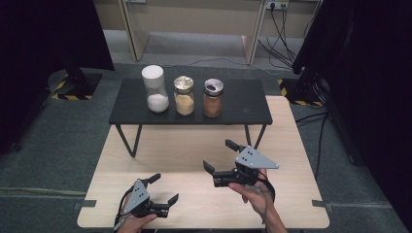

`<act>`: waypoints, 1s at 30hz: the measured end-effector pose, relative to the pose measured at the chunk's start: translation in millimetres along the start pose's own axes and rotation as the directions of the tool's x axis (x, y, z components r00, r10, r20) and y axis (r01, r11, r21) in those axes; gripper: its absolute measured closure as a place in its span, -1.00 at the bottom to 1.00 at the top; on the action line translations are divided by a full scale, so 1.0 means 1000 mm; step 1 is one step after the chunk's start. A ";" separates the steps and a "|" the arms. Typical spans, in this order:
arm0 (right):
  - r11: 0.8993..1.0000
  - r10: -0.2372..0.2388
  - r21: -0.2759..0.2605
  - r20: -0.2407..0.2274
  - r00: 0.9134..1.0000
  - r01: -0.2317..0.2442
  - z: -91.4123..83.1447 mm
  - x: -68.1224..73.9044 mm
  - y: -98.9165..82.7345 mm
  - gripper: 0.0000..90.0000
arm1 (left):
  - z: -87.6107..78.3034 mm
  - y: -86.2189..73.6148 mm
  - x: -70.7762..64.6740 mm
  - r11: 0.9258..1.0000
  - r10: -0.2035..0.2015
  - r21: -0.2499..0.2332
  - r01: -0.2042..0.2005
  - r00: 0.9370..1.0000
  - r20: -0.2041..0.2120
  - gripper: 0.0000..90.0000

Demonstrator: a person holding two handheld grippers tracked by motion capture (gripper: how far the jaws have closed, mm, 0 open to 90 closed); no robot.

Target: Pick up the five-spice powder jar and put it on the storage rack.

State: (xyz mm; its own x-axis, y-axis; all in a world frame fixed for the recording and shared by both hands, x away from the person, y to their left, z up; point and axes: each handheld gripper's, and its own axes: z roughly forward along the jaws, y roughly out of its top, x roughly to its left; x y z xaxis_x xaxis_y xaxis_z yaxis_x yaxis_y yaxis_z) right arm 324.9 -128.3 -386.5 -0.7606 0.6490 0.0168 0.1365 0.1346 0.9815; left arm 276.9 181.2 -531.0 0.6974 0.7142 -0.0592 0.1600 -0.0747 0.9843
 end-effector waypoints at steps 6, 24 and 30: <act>1.000 0.001 0.002 -0.006 1.000 -0.001 0.003 -0.001 -0.008 -0.92 | 0.000 0.000 0.000 1.000 0.003 0.000 -0.003 1.000 0.002 -0.93; 1.000 0.025 0.015 -0.005 1.000 -0.025 -0.004 -0.006 -0.030 -0.91 | 0.001 0.000 -0.001 1.000 0.003 0.001 -0.003 1.000 0.005 -0.93; 0.999 0.028 0.023 -0.021 0.999 -0.028 -0.003 -0.004 -0.037 -0.91 | 0.000 0.000 0.000 1.000 0.002 0.003 -0.002 1.000 0.003 -0.93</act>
State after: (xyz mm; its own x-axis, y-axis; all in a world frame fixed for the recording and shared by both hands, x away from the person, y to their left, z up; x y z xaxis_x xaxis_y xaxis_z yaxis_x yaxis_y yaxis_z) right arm 320.4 -138.0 -422.7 -0.7694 0.6369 0.0486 0.1721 0.1334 0.9760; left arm 277.2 180.8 -530.9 0.7001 0.7118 -0.0575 0.1606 -0.0784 0.9839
